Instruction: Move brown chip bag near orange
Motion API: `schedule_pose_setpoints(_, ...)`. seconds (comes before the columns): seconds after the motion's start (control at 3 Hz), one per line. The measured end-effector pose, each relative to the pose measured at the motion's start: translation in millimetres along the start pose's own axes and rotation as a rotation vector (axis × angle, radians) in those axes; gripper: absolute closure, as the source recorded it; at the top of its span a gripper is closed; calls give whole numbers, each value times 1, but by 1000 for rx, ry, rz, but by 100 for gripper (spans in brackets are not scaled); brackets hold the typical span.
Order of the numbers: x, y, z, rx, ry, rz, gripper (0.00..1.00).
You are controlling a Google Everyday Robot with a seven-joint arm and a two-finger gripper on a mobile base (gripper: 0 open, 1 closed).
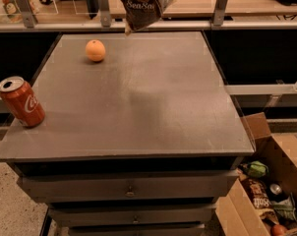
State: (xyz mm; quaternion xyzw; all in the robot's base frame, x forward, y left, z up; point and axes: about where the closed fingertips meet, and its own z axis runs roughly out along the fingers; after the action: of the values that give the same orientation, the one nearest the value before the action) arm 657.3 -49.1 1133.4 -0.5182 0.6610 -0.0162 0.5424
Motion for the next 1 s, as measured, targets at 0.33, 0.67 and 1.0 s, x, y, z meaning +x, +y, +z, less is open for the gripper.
schedule_pose_setpoints(0.33,-1,-2,0,8,-6,-1,100)
schedule_pose_setpoints(0.67,0,-4,10,34,-17,-44,100)
schedule_pose_setpoints(1.0,2,-10,30,69,-57,-95,100)
